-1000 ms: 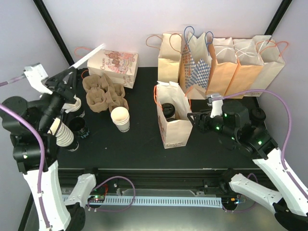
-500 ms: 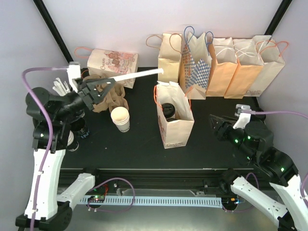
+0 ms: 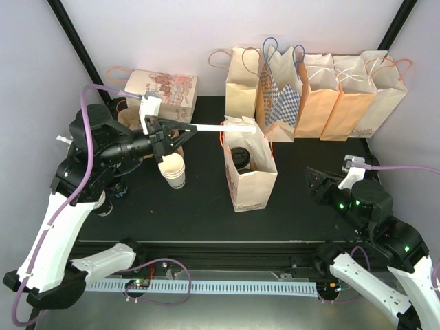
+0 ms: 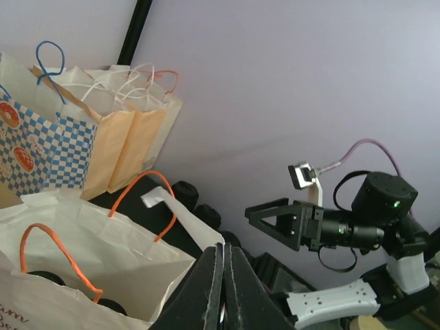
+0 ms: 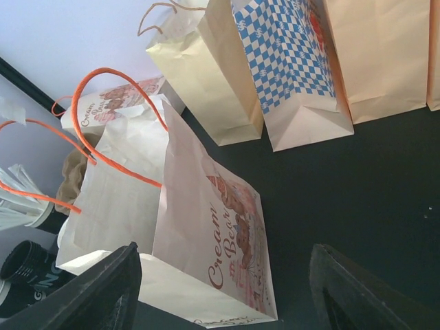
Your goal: Pack the takeout coffee
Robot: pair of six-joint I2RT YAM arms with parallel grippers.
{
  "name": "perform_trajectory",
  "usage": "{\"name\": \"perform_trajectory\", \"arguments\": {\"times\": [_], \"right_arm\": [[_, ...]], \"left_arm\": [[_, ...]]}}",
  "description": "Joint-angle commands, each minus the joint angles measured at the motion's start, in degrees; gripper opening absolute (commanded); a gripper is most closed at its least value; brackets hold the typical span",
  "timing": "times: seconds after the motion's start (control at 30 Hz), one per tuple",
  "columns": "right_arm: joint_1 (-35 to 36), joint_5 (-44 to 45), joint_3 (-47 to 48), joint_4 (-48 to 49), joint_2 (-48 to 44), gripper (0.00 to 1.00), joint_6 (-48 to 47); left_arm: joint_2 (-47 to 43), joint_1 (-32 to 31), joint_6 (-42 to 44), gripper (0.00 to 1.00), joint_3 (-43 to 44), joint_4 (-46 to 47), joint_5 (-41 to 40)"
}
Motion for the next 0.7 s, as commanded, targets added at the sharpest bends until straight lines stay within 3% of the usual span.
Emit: {"name": "perform_trajectory", "arguments": {"times": [0.0,0.2,0.4,0.43,0.47,0.5,0.53,0.57,0.67], "right_arm": [[-0.16,2.01,-0.71,-0.05,-0.91,0.69,0.59],[-0.20,1.53,-0.08,0.43,-0.36,0.70,0.60],[-0.18,1.90,0.25,-0.60,-0.97,0.71,0.52],[-0.19,1.75,0.29,-0.73,-1.02,0.71,0.56],[-0.24,1.73,0.34,-0.80,-1.05,0.71,0.63],[-0.22,1.79,0.29,-0.83,-1.15,0.71,0.74],[-0.18,1.68,0.28,-0.86,-1.13,0.71,0.84],[-0.21,1.64,0.22,-0.78,-1.16,0.71,0.85],[-0.19,1.18,-0.08,-0.37,-0.79,0.71,0.94]], "left_arm": [[2.17,-5.03,7.65,0.02,3.62,-8.40,-8.95],[8.07,-10.99,11.38,0.02,8.07,-12.40,-18.21],[13.57,-13.79,13.76,0.02,13.81,-15.51,-21.61],[14.53,-14.12,14.50,0.06,15.03,-16.91,-22.92],[15.60,-14.27,15.13,0.26,16.30,-18.37,-23.72],[16.90,-14.38,15.57,0.58,17.43,-19.78,-24.47],[17.56,-14.37,15.34,0.84,18.46,-20.85,-25.94],[17.67,-14.35,15.15,0.97,18.98,-21.25,-27.05],[15.65,-14.27,15.29,0.99,18.70,-19.49,-29.48]]}}
